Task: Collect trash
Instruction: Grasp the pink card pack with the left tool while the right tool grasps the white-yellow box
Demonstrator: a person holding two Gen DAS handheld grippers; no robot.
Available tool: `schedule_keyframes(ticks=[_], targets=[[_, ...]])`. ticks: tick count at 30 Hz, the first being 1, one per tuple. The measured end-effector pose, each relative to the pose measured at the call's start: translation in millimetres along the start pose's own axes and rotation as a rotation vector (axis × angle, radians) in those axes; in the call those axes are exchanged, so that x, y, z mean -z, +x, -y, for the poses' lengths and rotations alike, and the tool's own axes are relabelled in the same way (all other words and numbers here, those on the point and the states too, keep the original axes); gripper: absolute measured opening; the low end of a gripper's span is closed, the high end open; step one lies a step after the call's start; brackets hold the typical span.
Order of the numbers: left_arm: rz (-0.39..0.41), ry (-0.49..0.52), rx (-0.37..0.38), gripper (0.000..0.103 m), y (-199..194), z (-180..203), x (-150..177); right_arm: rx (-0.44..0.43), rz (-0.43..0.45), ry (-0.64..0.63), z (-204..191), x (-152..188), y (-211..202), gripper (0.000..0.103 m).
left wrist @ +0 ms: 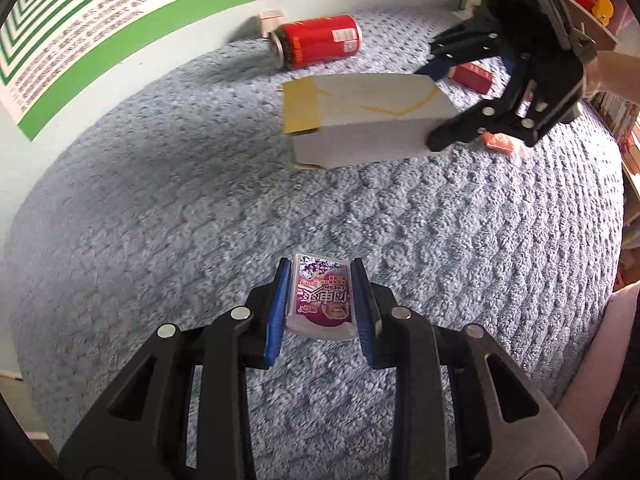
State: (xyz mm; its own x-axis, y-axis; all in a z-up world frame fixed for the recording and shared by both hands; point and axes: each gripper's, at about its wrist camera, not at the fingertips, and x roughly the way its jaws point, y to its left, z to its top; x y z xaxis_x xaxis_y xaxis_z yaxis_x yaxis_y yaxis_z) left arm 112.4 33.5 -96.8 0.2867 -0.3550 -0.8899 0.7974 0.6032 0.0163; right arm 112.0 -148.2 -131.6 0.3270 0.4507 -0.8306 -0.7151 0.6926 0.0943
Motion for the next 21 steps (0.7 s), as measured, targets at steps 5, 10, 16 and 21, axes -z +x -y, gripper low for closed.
schedule_keyframes(ticks=[5, 10, 16, 21], targets=[[-0.005, -0.014, -0.056, 0.027, -16, -3, 8, 0.006, 0.010, -0.020, -12, 3, -14, 0.061], [0.027, -0.018, -0.097, 0.027, -30, 4, 11, 0.015, 0.016, -0.043, -23, 5, -23, 0.061], [0.047, -0.023, -0.135, 0.028, -44, 12, 17, 0.025, 0.024, -0.075, -38, 0, -30, 0.061], [0.068, -0.048, -0.157, 0.028, -57, 17, 24, 0.022, 0.032, -0.101, -50, -4, -33, 0.061]])
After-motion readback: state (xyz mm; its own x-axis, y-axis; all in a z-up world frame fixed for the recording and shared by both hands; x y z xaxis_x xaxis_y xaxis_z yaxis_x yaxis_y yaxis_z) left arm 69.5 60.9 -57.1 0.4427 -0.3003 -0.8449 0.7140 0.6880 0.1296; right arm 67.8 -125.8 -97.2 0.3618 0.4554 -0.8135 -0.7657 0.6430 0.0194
